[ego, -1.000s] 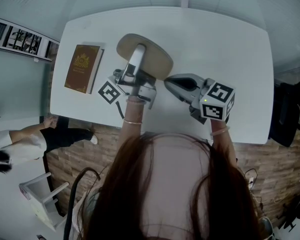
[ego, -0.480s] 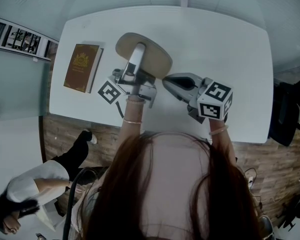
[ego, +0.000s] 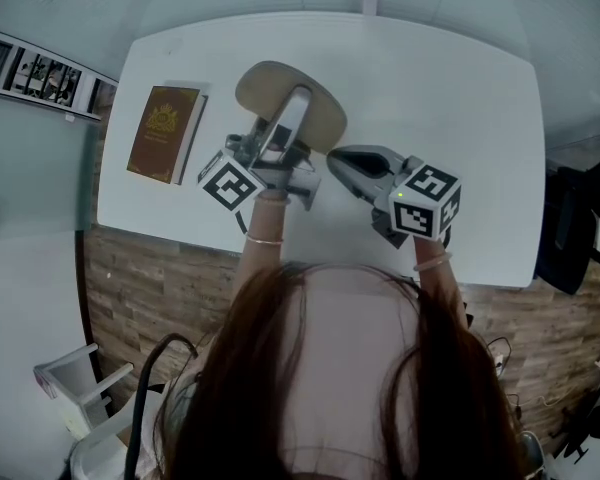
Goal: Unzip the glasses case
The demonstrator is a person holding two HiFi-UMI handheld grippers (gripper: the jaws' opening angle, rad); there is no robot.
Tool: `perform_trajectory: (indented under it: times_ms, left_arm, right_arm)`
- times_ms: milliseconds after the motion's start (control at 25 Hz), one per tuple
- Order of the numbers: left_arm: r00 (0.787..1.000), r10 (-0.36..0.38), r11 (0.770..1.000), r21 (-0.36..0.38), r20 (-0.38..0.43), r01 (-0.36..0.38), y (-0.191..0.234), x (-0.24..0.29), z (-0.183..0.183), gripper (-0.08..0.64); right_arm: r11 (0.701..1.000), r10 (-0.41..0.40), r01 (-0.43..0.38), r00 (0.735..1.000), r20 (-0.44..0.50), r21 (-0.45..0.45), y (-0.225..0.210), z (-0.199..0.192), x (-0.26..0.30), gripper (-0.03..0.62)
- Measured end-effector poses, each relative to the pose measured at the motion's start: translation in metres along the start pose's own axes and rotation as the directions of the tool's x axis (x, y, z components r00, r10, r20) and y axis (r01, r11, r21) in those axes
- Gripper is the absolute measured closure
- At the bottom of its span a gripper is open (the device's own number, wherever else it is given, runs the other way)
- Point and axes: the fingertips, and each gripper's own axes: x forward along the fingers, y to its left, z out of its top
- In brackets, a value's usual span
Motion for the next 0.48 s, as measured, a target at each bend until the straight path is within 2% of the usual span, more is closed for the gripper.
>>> perform_trajectory:
  times_ms: [80, 280, 480]
  left_arm:
    - [1.000, 0.015, 0.999, 0.048, -0.003, -0.015, 0.001, -0.001, 0.004, 0.265]
    - [1.000, 0.031, 0.994, 0.101, -0.005, -0.030, 0.001, -0.003, 0.011, 0.265]
    - [0.996, 0.062, 0.976, 0.213, -0.061, -0.048, -0.001, -0.003, 0.007, 0.265]
  right_arm:
    - [1.000, -0.011, 0.011, 1.000, -0.013, -0.006, -0.003, -0.003, -0.001, 0.566]
    - [0.999, -0.041, 0.041, 0.999, -0.011, -0.004, -0.009, -0.005, -0.007, 0.555]
    - [0.993, -0.102, 0.102, 0.995, 0.007, -0.057, -0.017, -0.002, -0.011, 0.555]
